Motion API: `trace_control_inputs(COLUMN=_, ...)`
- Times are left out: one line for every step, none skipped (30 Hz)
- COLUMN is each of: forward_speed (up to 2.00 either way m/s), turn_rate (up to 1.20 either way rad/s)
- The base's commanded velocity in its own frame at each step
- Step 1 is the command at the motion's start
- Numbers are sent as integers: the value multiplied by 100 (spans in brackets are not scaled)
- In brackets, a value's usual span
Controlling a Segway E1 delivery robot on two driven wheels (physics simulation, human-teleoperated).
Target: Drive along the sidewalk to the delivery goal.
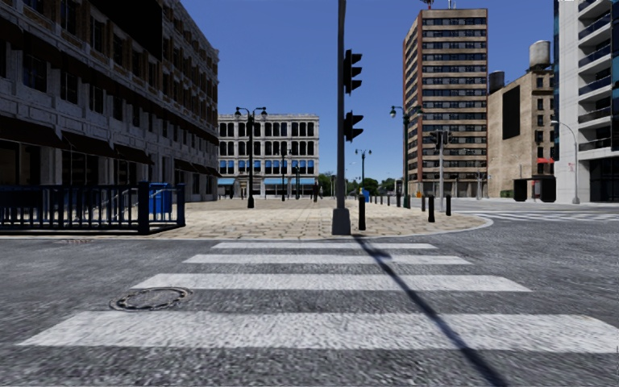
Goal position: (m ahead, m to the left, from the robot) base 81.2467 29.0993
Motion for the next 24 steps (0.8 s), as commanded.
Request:
trace_control_inputs(forward_speed=200, turn_rate=0)
trace_control_inputs(forward_speed=200, turn_rate=0)
trace_control_inputs(forward_speed=200, turn_rate=0)
trace_control_inputs(forward_speed=200, turn_rate=0)
trace_control_inputs(forward_speed=200, turn_rate=0)
trace_control_inputs(forward_speed=200, turn_rate=0)
trace_control_inputs(forward_speed=200, turn_rate=10)
trace_control_inputs(forward_speed=200, turn_rate=10)
trace_control_inputs(forward_speed=200, turn_rate=15)
trace_control_inputs(forward_speed=200, turn_rate=16)
trace_control_inputs(forward_speed=200, turn_rate=18)
trace_control_inputs(forward_speed=200, turn_rate=18)
trace_control_inputs(forward_speed=200, turn_rate=20)
trace_control_inputs(forward_speed=200, turn_rate=25)
trace_control_inputs(forward_speed=200, turn_rate=27)
trace_control_inputs(forward_speed=200, turn_rate=28)
trace_control_inputs(forward_speed=200, turn_rate=28)
trace_control_inputs(forward_speed=200, turn_rate=29)
trace_control_inputs(forward_speed=200, turn_rate=30)
trace_control_inputs(forward_speed=200, turn_rate=31)
trace_control_inputs(forward_speed=200, turn_rate=32)
trace_control_inputs(forward_speed=200, turn_rate=32)
trace_control_inputs(forward_speed=200, turn_rate=36)
trace_control_inputs(forward_speed=200, turn_rate=37)
